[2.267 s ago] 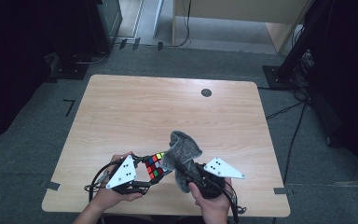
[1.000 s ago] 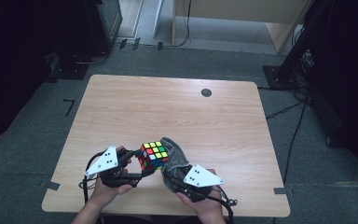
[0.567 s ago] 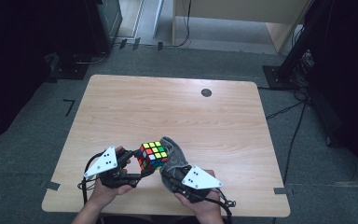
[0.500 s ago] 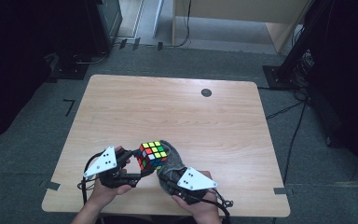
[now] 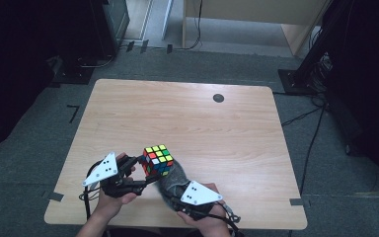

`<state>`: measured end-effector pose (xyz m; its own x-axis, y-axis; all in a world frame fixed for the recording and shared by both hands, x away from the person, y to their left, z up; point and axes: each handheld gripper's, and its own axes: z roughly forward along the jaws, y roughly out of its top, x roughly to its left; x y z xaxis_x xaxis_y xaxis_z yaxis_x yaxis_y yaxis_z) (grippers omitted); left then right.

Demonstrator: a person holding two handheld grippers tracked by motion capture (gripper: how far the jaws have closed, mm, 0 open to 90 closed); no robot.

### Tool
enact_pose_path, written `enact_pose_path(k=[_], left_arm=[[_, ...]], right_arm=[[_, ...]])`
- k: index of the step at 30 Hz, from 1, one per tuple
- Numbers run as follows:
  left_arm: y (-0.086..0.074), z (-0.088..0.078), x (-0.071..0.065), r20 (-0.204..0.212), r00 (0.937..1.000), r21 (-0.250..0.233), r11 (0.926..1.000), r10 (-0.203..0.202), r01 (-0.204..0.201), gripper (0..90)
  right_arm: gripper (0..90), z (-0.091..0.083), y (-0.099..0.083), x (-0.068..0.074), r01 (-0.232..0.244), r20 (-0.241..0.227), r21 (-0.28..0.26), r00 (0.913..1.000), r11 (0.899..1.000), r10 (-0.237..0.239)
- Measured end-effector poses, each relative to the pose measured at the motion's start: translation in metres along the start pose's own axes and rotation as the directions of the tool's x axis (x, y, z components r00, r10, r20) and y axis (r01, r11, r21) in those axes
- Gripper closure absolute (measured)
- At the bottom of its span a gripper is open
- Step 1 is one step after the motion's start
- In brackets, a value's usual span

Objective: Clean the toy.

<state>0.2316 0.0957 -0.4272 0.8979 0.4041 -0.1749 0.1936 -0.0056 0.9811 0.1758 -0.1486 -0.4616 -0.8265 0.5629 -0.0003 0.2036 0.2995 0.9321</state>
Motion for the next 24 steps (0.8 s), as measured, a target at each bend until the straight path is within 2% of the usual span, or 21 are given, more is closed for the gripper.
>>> enact_pose_path(k=[2,5,9,13,16,18,21,23,24], left_arm=[[-0.003,0.005,-0.004,-0.011,0.9997,0.025,0.9995,0.02,-0.019,34.4],[-0.007,0.012,-0.01,-0.012,0.9987,0.062,0.9969,0.049,-0.048,34.4],[-0.006,0.01,-0.009,-0.016,0.9989,0.048,0.9979,0.045,-0.044,34.4],[-0.003,0.004,-0.003,-0.034,0.999,0.029,0.9991,0.03,-0.03,34.4],[-0.002,0.003,-0.001,-0.026,0.9996,0.021,0.9997,0.014,-0.013,34.4],[-0.004,0.005,-0.003,-0.02,0.9997,0.03,0.9994,0.015,-0.014,34.4],[-0.006,0.01,-0.006,-0.017,0.9995,0.051,0.9983,0.027,-0.027,34.4],[-0.008,0.012,-0.007,-0.02,0.9992,0.066,0.9972,0.035,-0.034,34.4],[-0.008,0.012,-0.007,-0.019,0.9993,0.064,0.9975,0.032,-0.031,34.4]], right_arm=[[69.9,0.007,-0.002,0.007,-0.018,-0.035,0.004,0.9992,1.0,0.018],[70.4,0.005,0.004,0.013,-0.019,-0.038,-0.039,0.9991,0.999,0.018],[71.6,-0.004,0.006,0.002,-0.085,-0.003,-0.074,0.9964,0.994,0.085],[71.5,-0.011,-0.002,-0.018,-0.194,0.042,-0.102,0.9792,0.976,0.199],[71.3,-0.014,-0.006,-0.026,-0.244,0.039,-0.115,0.9675,0.963,0.25],[71.1,-0.012,-0.004,-0.02,-0.22,0.022,-0.107,0.9744,0.97,0.224],[70.6,-0.004,0.002,-0.003,-0.15,-0.022,-0.073,0.9886,0.986,0.149],[70.6,-0.001,0.004,0.005,-0.108,-0.042,-0.071,0.9935,0.992,0.106],[70.6,-0.002,0.005,0.006,-0.095,-0.036,-0.072,0.995,0.993,0.093]])
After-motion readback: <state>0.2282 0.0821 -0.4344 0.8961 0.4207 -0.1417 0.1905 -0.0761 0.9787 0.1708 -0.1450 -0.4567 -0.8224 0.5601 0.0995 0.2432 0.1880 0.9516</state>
